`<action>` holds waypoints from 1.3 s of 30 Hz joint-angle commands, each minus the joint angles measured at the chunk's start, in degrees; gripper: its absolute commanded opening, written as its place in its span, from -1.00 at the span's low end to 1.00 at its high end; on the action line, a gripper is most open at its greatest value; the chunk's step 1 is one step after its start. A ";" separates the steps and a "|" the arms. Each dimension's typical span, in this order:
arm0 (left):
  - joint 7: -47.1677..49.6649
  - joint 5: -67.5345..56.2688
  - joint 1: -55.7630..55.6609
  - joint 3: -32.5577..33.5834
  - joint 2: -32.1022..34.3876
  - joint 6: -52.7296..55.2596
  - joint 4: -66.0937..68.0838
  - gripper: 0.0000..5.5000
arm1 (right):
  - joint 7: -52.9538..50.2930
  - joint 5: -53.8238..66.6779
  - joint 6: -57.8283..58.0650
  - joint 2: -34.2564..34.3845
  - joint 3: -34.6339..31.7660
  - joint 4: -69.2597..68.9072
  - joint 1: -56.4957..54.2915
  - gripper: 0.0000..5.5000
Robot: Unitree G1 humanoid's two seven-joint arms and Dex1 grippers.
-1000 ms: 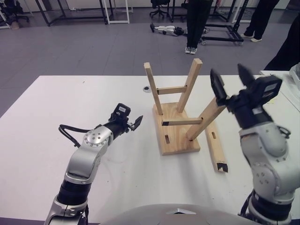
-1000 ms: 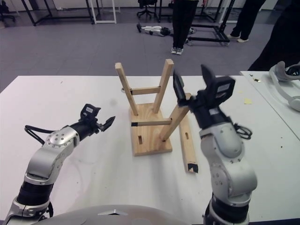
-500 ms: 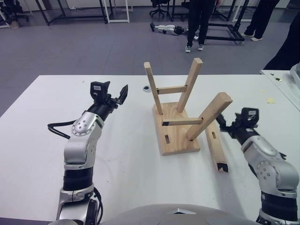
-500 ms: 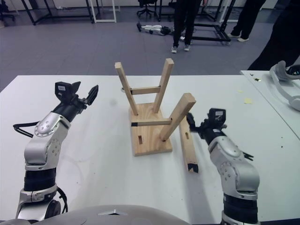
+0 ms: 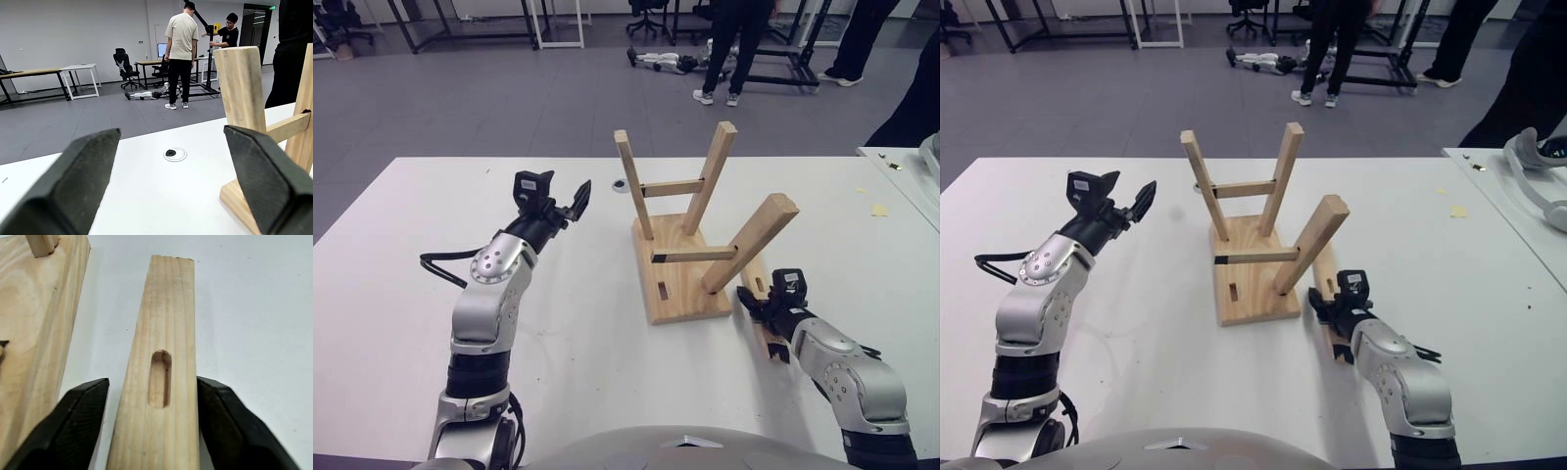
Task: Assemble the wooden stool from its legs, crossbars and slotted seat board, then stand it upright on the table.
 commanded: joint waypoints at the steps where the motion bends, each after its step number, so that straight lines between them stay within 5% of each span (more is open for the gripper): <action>1: 1.10 -0.63 -6.34 1.99 1.51 2.22 -1.43 0.41 | -0.76 -2.14 0.91 0.35 -1.80 3.91 0.99 -0.13; 9: -3.99 -17.77 -23.60 8.35 -1.27 8.08 4.89 0.41 | 0.28 -9.46 -24.94 -4.25 -9.52 -0.55 -17.08 -0.24; 18: -3.08 -46.71 -36.96 12.31 -6.32 20.13 6.98 0.41 | 13.56 -7.41 -24.86 -11.18 1.25 -10.26 -39.42 -0.24; 22: -0.90 -50.90 -37.47 11.27 -6.50 21.34 5.44 0.41 | 17.32 -9.46 -26.97 -10.00 7.68 -10.20 -40.40 -0.24; 29: 1.12 -53.83 -37.53 10.86 -5.78 20.89 5.10 0.41 | 20.35 -8.27 -28.81 -9.04 8.80 -11.88 -38.45 -0.24; 39: 2.27 -55.73 -36.59 10.22 -5.09 20.41 5.04 -0.28 | 21.42 -8.79 -28.77 -8.69 9.37 -12.71 -37.76 -0.24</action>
